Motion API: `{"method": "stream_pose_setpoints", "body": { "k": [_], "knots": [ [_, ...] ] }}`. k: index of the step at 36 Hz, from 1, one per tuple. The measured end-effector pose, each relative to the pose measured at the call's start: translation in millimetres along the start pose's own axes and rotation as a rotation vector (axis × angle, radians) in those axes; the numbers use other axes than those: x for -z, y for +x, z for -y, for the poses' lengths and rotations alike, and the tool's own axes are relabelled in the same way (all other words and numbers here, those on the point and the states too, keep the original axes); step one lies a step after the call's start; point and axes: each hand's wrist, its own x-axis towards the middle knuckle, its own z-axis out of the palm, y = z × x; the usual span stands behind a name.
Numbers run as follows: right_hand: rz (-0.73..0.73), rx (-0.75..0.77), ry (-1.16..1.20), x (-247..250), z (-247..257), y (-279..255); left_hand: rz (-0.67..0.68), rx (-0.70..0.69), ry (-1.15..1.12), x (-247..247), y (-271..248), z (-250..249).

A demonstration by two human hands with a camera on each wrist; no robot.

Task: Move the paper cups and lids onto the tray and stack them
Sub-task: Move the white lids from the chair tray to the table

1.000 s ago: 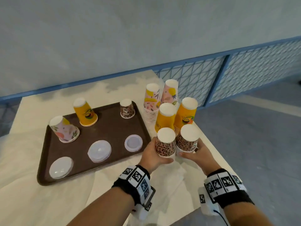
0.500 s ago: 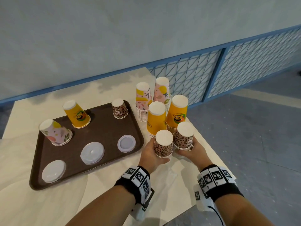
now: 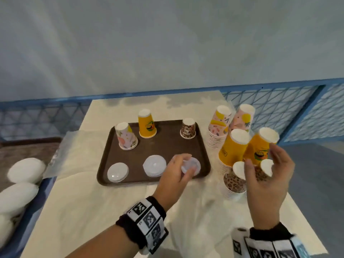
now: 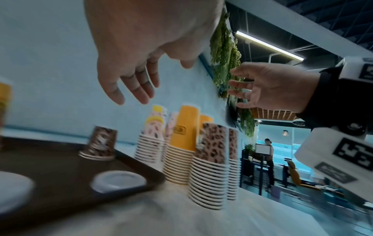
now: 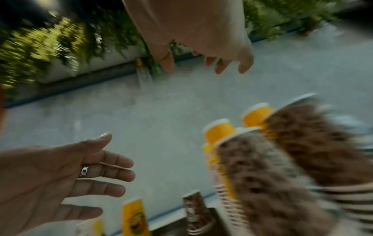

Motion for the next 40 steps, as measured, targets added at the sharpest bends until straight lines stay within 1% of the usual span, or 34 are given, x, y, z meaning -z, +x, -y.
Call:
{"method": "stream_pose_setpoints", "body": {
  "k": [2, 4, 8, 11, 15, 17, 20, 22, 24, 26, 29, 31, 37, 40],
  "knots": [
    [0.074, 0.067, 0.043, -29.6, 17.0, -6.1, -0.094, -0.032, 0.081, 31.4, -7.4, 8.0],
    [0.163, 0.120, 0.061, -63.7, 33.5, -17.5, -0.170, -0.032, 0.153, 65.1, -16.8, 18.5],
    [0.358, 0.120, 0.149, -136.1, 65.1, -52.8, -0.358, 0.036, 0.205, 136.0, -40.4, 47.5],
    [0.540, 0.107, 0.208, -190.4, 89.5, -92.9, -0.482, 0.137, 0.251, 195.1, -66.1, 79.1],
    [0.813, 0.061, 0.239, -256.9, 123.0, -156.4, -0.593, 0.271, 0.341, 275.4, -104.5, 121.3],
    [0.980, 0.034, 0.221, -286.1, 134.0, -189.1, -0.626, 0.373, 0.391, 313.0, -126.7, 142.8],
    [1.234, -0.021, 0.118, -324.0, 145.1, -234.5, -0.617, 0.543, 0.426, 364.6, -159.8, 176.9],
    [1.379, -0.029, 0.019, -344.5, 150.8, -260.5, -0.566, 0.642, 0.434, 394.6, -179.0, 196.0],
    [1.520, -0.064, -0.087, -359.7, 156.1, -280.2, -0.431, 0.712, 0.463, 419.0, -191.4, 210.8],
    [1.623, -0.096, -0.194, -372.4, 160.5, -297.8, -0.217, 0.776, 0.509, 438.5, -200.1, 225.8],
    [1.687, -0.126, -0.301, -386.8, 162.1, -320.2, 0.127, 0.851, 0.620, 456.5, -206.4, 245.6],
    [1.696, -0.140, -0.345, -393.7, 162.8, -331.7, 0.277, 0.836, 0.686, 461.4, -206.5, 255.1],
    [1.718, -0.166, -0.429, -402.3, 164.7, -355.1, 0.583, 0.714, 0.878, 460.7, -198.8, 265.2],
    [1.694, -0.150, -0.474, -405.7, 166.5, -360.9, 0.674, 0.665, 0.994, 457.9, -194.8, 264.1]
  ]
}}
